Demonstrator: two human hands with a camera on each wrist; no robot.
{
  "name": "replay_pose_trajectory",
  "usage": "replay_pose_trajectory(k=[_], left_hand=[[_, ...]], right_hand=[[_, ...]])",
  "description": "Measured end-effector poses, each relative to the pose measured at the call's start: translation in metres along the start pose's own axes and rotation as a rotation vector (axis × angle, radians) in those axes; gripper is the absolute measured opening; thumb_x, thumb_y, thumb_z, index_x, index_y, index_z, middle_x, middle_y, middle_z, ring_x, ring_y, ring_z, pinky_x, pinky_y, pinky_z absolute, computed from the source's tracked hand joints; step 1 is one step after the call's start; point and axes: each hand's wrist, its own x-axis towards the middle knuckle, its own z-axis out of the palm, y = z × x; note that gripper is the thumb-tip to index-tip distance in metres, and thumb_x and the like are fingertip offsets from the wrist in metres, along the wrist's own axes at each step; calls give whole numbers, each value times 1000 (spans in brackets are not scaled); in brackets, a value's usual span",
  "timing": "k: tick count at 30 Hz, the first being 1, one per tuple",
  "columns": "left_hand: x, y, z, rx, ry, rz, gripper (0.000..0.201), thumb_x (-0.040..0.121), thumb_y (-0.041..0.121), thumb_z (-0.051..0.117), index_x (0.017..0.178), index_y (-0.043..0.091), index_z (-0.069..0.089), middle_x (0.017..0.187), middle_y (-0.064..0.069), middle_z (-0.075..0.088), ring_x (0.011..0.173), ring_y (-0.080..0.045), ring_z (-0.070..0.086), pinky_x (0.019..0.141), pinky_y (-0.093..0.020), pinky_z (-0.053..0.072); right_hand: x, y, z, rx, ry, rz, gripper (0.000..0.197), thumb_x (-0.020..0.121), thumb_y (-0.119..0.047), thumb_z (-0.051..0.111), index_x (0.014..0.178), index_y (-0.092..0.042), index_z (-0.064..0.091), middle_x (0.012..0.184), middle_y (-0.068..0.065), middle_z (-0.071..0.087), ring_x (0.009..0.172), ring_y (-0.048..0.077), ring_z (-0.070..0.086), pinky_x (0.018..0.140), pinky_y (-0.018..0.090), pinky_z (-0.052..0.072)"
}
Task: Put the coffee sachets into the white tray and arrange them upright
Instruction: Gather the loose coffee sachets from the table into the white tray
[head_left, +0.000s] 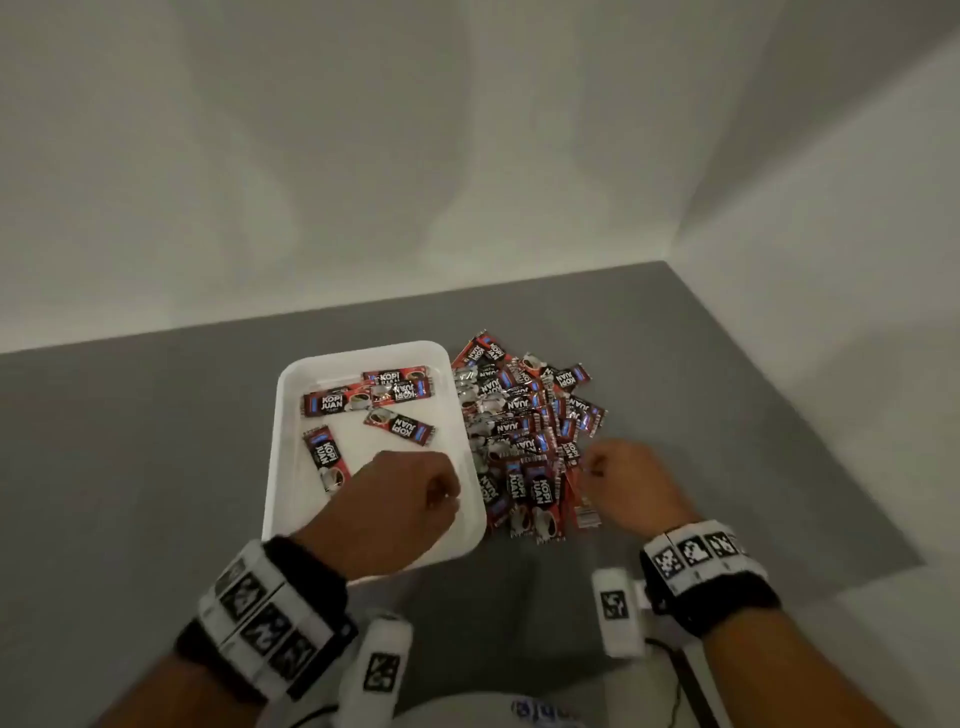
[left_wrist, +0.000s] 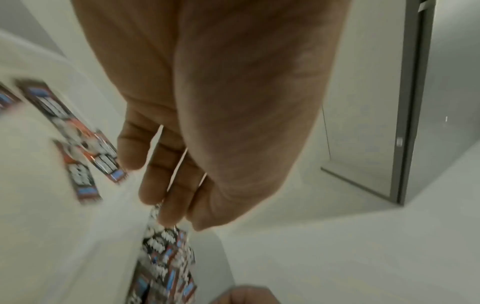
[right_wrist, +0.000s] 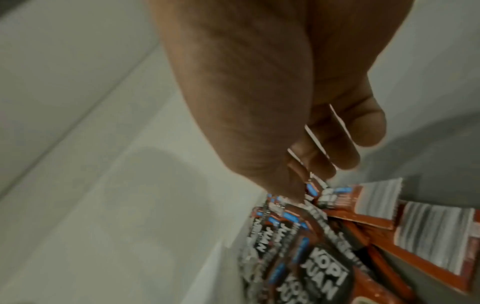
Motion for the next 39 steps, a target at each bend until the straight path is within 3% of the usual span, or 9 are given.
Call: replay_pose_trajectory(k=[6, 11, 16, 20, 23, 26, 31, 35, 39], left_hand=[[98, 47, 47, 236, -119, 39, 10, 89, 10, 56, 91, 4, 63, 95, -10, 68, 86, -27, 65, 66, -33, 47], [129, 58, 80, 202, -78, -35, 11, 90, 22, 63, 90, 11, 64, 98, -6, 70, 84, -21, 66, 69, -31, 54], [137, 64, 104, 148, -130, -169, 36, 87, 24, 73, 116, 8, 57, 113, -11, 66, 105, -31, 67, 75, -34, 50], [140, 66, 109, 98, -83, -205, 38, 88, 12, 69, 119, 7, 48, 118, -15, 61, 107, -35, 64, 74, -37, 47], [143, 66, 97, 70, -15, -168, 18, 84, 17, 74, 88, 8, 59, 87, -7, 63, 87, -28, 68, 65, -32, 52], [141, 64, 80, -2, 85, -116, 32, 87, 28, 71, 70, 1, 68, 66, -10, 65, 65, -18, 63, 70, -35, 57], [132, 64, 62, -480, 88, -186, 15, 96, 13, 47, 82, 14, 42, 87, -21, 69, 73, -31, 69, 58, -34, 48], [126, 64, 68, -182, -59, -202, 14, 96, 19, 53, 102, 11, 44, 90, -8, 61, 78, -21, 61, 59, -32, 47], [125, 61, 79, 170, -159, -217, 29, 87, 11, 61, 63, 12, 45, 65, -2, 51, 60, -16, 52, 53, -26, 43]], right_hand=[[25, 3, 18, -69, -6, 107, 14, 91, -16, 61, 101, -18, 70, 93, 0, 70, 89, 22, 68, 80, 31, 53], [30, 10, 22, 33, -4, 119, 22, 91, -11, 62, 111, -14, 73, 105, 5, 73, 94, 24, 68, 82, 26, 49], [30, 26, 6, 218, 11, 216, 2, 81, -4, 70, 81, -4, 72, 81, 7, 73, 78, 23, 69, 73, 31, 55], [27, 37, -3, 359, 51, 293, 19, 73, -4, 64, 57, -12, 57, 58, 4, 64, 61, 24, 63, 63, 34, 52], [25, 42, -3, 462, 58, 304, 6, 72, -18, 64, 71, -15, 69, 66, 5, 74, 67, 28, 74, 68, 46, 62], [25, 44, 3, 445, 24, 356, 11, 86, -16, 61, 86, -17, 72, 73, 7, 75, 64, 23, 73, 54, 29, 54], [33, 43, 19, 219, -28, 300, 14, 90, -20, 63, 101, -14, 68, 96, 3, 70, 84, 19, 65, 59, 24, 44], [36, 30, 34, 55, 14, 266, 28, 83, -25, 77, 104, -9, 68, 100, 8, 70, 95, 27, 69, 81, 34, 56], [39, 29, 30, 33, 1, 264, 17, 92, -14, 64, 107, -5, 67, 103, 11, 70, 99, 29, 68, 81, 32, 53]])
